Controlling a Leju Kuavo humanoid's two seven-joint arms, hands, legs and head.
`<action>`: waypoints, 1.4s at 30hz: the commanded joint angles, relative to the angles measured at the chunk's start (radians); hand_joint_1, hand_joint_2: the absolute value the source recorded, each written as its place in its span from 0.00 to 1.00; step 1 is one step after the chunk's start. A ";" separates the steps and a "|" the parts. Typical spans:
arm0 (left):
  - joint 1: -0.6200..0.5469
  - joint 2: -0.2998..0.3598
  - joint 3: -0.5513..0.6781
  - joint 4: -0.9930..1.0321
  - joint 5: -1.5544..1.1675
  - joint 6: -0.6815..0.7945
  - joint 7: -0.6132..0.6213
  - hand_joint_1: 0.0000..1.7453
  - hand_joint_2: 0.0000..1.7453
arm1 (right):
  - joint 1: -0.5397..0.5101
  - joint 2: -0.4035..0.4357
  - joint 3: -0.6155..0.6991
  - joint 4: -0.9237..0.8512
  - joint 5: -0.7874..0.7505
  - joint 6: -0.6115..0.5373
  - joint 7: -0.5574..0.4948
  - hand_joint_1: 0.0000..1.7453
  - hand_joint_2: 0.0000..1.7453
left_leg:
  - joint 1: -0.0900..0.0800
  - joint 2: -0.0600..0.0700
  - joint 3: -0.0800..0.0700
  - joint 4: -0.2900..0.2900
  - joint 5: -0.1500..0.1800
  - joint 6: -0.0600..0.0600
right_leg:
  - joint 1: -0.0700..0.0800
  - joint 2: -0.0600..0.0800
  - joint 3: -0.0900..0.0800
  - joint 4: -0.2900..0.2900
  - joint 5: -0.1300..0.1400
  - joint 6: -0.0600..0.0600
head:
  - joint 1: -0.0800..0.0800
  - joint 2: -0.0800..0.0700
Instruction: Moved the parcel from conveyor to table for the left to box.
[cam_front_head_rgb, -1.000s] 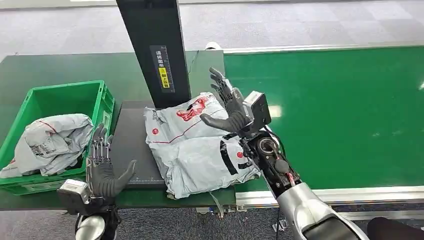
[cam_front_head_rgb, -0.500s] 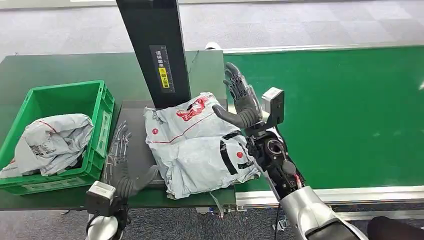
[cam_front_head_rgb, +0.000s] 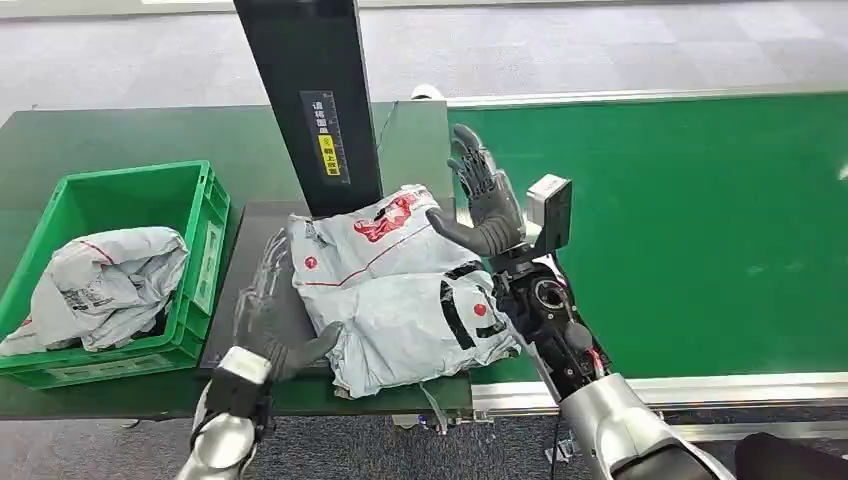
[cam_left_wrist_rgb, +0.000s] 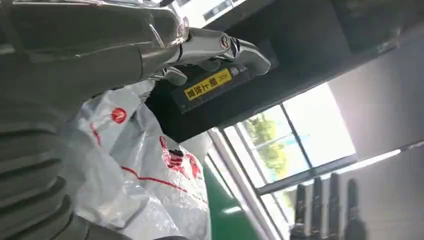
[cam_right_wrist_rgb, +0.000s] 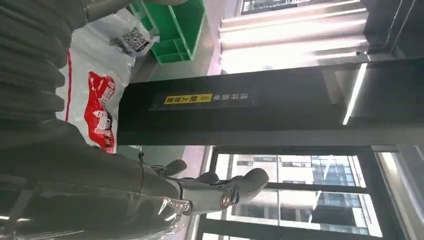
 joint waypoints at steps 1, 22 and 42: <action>-0.310 -0.082 -0.200 0.461 -0.267 0.077 0.187 0.00 1.00 | -0.049 0.031 0.017 0.038 0.021 0.002 0.006 0.00 1.00 | -0.001 -0.005 0.000 0.000 0.001 0.002 | 0.000 -0.005 0.002 0.000 0.000 -0.002 | 0.000 0.000; -0.451 -0.146 -0.355 0.881 -0.596 -0.198 0.402 0.00 1.00 | -0.026 0.020 -0.128 0.022 0.118 0.001 0.021 0.00 1.00 | 0.000 -0.002 0.001 0.000 0.000 0.004 | 0.001 -0.003 0.002 -0.001 0.000 -0.003 | 0.000 0.000; -0.124 -0.027 -0.044 0.282 -0.428 0.151 0.255 1.00 1.00 | 0.085 -0.031 -0.103 0.066 0.205 0.068 -0.006 0.00 1.00 | 0.000 0.002 0.006 -0.001 -0.001 0.002 | 0.001 0.001 0.006 -0.001 0.000 -0.002 | 0.000 0.000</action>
